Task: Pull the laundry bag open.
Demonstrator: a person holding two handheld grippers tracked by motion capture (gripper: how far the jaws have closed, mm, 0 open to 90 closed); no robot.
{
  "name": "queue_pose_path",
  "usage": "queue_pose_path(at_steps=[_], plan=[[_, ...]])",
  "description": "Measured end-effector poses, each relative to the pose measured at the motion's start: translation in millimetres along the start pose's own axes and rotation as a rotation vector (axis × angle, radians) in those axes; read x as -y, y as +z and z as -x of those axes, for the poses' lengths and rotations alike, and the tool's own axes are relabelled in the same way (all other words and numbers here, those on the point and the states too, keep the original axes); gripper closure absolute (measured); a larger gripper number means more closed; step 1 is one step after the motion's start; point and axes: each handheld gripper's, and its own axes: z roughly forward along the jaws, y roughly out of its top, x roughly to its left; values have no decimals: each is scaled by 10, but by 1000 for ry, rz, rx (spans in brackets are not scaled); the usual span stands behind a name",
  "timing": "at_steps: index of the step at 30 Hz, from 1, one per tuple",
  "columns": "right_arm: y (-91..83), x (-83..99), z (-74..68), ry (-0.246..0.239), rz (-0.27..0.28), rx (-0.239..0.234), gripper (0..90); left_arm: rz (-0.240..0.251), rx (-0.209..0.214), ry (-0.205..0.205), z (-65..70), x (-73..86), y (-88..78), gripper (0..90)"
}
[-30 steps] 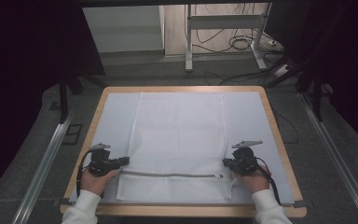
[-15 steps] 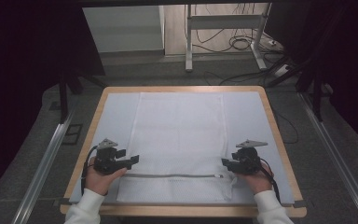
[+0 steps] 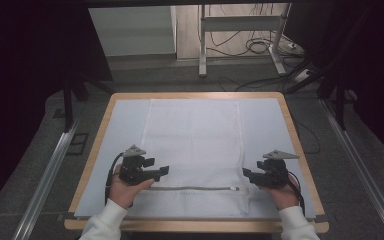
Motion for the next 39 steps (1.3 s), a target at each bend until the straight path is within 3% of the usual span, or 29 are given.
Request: queue_pose_path(at_steps=[12, 20, 26, 39], plan=[[-58, 10, 33, 1, 21, 18, 328, -47, 47, 34, 307, -64, 250, 303], [-73, 10, 42, -2, 26, 19, 327, -58, 69, 35, 377, -72, 305, 310], [-66, 16, 53, 5, 25, 21, 327, -122, 73, 69, 487, -40, 428, 317], [-65, 17, 49, -7, 19, 30, 327, -161, 107, 95, 670, -56, 536, 320]])
